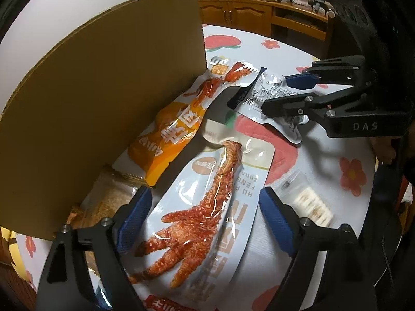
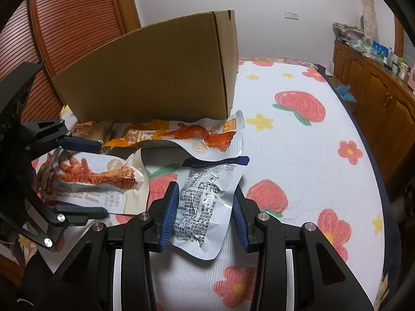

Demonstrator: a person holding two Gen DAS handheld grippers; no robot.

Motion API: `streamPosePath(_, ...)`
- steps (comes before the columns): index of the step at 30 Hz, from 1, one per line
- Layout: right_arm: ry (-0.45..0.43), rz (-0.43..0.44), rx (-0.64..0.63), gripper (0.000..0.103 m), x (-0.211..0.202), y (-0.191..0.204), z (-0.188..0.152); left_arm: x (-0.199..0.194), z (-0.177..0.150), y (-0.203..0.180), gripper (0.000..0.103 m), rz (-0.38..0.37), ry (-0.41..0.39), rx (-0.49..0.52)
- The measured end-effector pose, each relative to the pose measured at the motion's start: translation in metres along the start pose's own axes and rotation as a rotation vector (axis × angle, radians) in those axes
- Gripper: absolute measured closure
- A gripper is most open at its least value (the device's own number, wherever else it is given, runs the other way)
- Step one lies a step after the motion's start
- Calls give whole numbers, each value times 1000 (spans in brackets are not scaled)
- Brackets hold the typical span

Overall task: Organize snacks
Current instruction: 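Grasp the chicken-feet snack packet with the left tool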

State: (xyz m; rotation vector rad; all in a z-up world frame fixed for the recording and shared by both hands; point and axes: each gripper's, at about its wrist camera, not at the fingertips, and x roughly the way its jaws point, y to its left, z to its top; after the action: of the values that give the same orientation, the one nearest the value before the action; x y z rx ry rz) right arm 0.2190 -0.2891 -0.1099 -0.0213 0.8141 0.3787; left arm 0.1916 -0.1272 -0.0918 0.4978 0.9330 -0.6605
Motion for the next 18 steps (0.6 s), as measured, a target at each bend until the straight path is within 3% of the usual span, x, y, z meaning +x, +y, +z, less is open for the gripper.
streamPosePath(3, 0, 0, -1, 64, 0, 0, 0, -2, -3, 1, 21, -12, -9, -11)
streamPosePath(8, 0, 0, -1, 64, 0, 0, -1, -13, -8, 9, 49, -18, -48, -48)
streamPosePath(13, 0, -1, -1, 64, 0, 1, -1, -18, -16, 6, 60, -33, -51, -40)
streamPosePath(18, 0, 0, 0, 64, 0, 1, -1, -20, -16, -2, 61, 4, -66, -43)
